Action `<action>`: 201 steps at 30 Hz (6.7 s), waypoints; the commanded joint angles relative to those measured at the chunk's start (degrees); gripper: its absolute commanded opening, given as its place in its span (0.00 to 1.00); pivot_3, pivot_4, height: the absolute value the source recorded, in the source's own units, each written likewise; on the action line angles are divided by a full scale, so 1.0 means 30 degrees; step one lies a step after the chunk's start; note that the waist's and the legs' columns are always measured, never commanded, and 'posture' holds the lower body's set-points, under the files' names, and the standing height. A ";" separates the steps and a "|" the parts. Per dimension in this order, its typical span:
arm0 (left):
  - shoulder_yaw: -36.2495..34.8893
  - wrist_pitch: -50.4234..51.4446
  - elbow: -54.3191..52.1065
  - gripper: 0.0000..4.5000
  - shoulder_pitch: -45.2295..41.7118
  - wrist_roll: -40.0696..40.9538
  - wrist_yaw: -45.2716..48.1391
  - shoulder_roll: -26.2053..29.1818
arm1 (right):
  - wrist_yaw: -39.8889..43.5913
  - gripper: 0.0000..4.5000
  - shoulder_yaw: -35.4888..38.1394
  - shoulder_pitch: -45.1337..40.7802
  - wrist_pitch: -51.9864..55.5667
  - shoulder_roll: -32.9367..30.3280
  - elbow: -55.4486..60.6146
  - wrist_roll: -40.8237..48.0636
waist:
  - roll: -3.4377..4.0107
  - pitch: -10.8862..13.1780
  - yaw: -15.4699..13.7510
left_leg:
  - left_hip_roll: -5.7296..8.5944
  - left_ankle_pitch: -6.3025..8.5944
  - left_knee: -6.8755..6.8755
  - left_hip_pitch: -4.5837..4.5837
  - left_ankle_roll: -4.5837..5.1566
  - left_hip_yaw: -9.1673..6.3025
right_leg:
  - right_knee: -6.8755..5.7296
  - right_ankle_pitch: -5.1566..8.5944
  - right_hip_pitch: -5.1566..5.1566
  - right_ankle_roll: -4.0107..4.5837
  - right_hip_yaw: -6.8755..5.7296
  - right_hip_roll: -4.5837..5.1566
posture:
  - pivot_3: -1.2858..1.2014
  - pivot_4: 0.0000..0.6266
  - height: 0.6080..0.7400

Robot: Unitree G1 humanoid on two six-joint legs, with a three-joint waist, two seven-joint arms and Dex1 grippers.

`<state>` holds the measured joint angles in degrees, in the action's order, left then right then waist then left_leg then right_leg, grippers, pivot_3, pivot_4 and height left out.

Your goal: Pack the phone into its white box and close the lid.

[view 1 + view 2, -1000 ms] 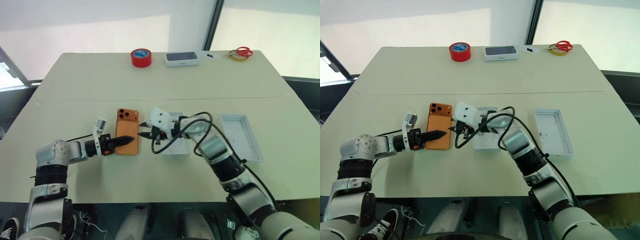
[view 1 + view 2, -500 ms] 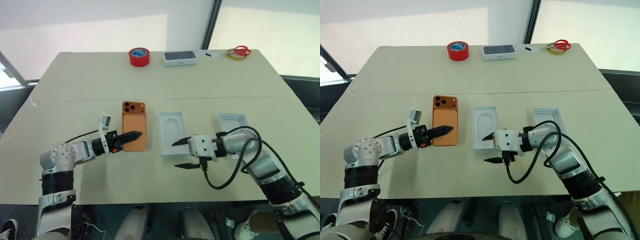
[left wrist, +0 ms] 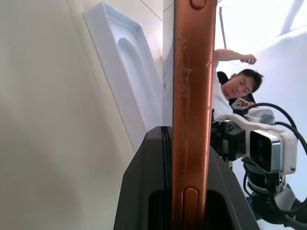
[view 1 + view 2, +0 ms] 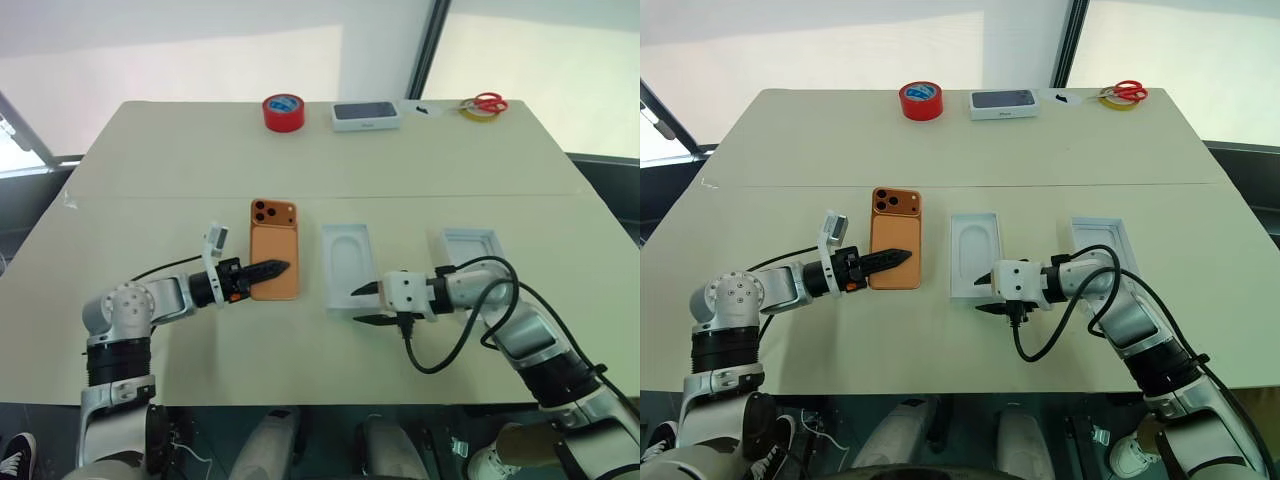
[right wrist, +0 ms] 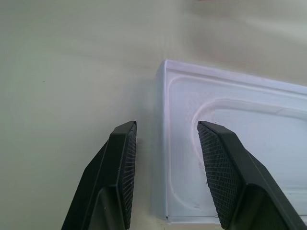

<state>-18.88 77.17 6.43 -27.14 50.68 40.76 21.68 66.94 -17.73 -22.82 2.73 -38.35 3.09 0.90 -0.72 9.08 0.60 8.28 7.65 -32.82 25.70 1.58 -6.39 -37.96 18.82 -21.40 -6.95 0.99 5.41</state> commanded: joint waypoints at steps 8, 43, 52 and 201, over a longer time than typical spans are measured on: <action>-0.0414 -0.0246 -0.0537 0.00 -0.0393 0.0881 -0.0088 0.0122 | -0.0119 0.03 0.0200 -0.0258 0.0851 0.0338 0.0826 0.0471 | -0.0001 0.0001 0.0000 | 0.0000 0.0000 -0.0005 0.0001 0.0001 0.0000 | 0.0000 0.0000 0.0002 0.0001 -0.0001 0.0000 | 0.52 0.24 0.97; 0.0032 -0.0793 0.0908 0.00 -0.1345 0.1067 -0.2324 -0.1871 | -0.0519 0.89 0.3244 -0.1603 0.3987 0.0427 0.0561 0.3563 | -0.0010 0.0009 -0.0034 | 0.0006 0.0011 -0.0028 0.0017 0.0015 -0.0006 | -0.0001 -0.0004 0.0007 -0.0006 -0.0014 -0.0001 | 0.52 0.24 0.97; 0.0230 -0.0545 0.1621 0.00 -0.1494 0.0956 -0.2537 -0.2448 | -0.0375 0.89 0.3921 -0.2426 0.2523 0.0438 -0.1678 0.3773 | -0.0012 0.0012 0.0026 | 0.0003 0.0009 -0.0028 0.0025 0.0017 -0.0005 | -0.0001 -0.0003 -0.0002 -0.0006 -0.0013 -0.0003 | 0.52 0.24 0.97; 0.6336 -2.3816 -0.2773 1.00 0.3418 -0.8581 1.1038 0.3517 | -1.1015 0.94 0.8514 -0.0716 2.9922 -0.4413 0.4663 0.9388 | 0.0132 0.0053 -0.0396 | 0.0056 0.0064 -0.0064 0.0250 0.0124 0.0000 | 0.0171 -0.0011 -0.0107 -0.0013 -0.0026 0.0056 | 0.52 0.24 0.97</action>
<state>-0.03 5.74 1.68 -17.99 24.27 74.86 32.37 34.82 8.40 -22.78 92.12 -50.86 19.15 28.01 -0.33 9.24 -0.58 8.44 7.84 -33.03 26.44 1.95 -6.39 -37.46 18.77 -21.71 -7.00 0.91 5.56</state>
